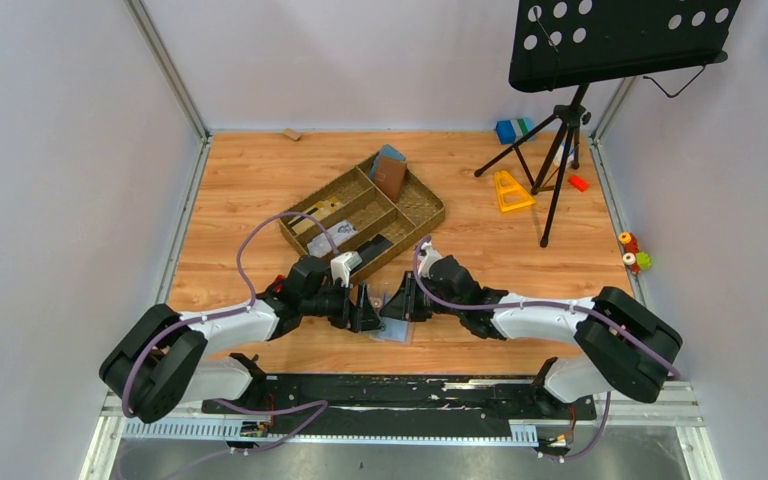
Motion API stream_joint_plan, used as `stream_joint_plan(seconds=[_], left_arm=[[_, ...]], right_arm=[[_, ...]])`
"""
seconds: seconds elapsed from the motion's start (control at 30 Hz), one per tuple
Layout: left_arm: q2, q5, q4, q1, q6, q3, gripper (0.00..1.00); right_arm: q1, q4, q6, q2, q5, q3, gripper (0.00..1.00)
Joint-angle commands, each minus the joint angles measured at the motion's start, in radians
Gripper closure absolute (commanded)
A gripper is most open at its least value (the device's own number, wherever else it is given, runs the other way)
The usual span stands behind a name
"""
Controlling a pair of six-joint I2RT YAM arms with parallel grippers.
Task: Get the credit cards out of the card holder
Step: Open the card holder at the center of the board.
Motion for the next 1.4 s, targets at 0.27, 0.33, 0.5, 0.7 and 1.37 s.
stream_joint_plan(seconds=[0.27,0.33,0.5,0.7,1.37], left_arm=[[0.032,0.019,-0.007,0.005,0.002,0.004,0.08],[0.039,0.031,0.011,0.005,-0.006,0.001,0.1],[0.068,0.055,0.044,0.007,-0.025,-0.005,0.12],[0.065,0.071,0.037,0.023,-0.02,-0.011,0.03],[0.111,0.048,0.076,0.064,-0.047,-0.057,0.16]], right_arm=[[0.011,0.01,0.008,0.012,0.023,0.045,0.7],[0.011,0.006,0.008,0.007,0.03,0.042,0.67],[0.011,0.011,0.008,0.011,0.026,0.048,0.64],[0.011,-0.009,0.0,0.029,0.024,0.068,0.66],[0.011,-0.004,0.011,0.033,0.024,0.06,0.64]])
